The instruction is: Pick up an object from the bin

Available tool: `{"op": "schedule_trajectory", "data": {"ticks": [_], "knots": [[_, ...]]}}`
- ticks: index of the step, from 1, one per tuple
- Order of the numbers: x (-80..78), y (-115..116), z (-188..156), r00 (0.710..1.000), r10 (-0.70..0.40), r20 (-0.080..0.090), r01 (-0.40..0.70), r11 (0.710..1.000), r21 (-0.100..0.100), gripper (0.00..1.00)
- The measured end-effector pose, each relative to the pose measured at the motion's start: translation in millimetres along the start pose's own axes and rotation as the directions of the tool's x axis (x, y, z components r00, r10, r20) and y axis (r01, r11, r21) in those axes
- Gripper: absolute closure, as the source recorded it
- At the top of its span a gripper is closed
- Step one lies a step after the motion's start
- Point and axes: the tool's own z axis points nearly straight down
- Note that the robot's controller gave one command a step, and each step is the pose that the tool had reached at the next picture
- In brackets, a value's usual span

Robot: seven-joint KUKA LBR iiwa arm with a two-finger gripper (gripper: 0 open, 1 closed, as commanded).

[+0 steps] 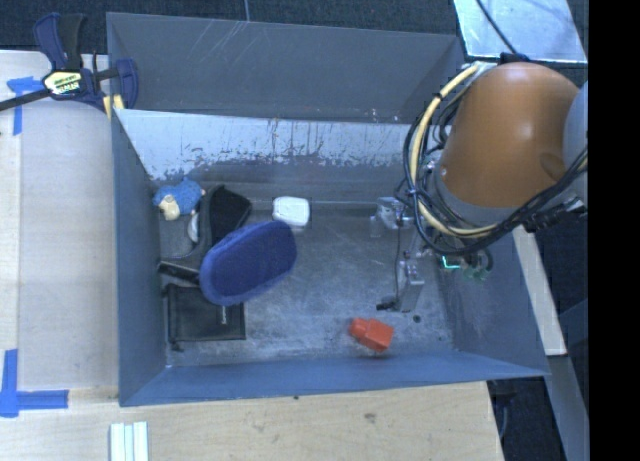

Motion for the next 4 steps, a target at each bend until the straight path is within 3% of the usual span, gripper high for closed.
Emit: {"op": "schedule_trajectory", "data": {"ticks": [1,2,3,4], "knots": [[4.3,-17,146,0.943,-0.332,0.0,0.332,0.943,0.0,0.0],[1.8,-17,142,0.944,-0.331,0.007,0.331,0.944,0.003,1.0],[1.5,-17,142,0.944,-0.33,0.008,0.33,0.944,0.003,0.0],[-20.7,10,77,0.843,-0.538,0.012,0.538,0.843,0.006,0.0]]}}
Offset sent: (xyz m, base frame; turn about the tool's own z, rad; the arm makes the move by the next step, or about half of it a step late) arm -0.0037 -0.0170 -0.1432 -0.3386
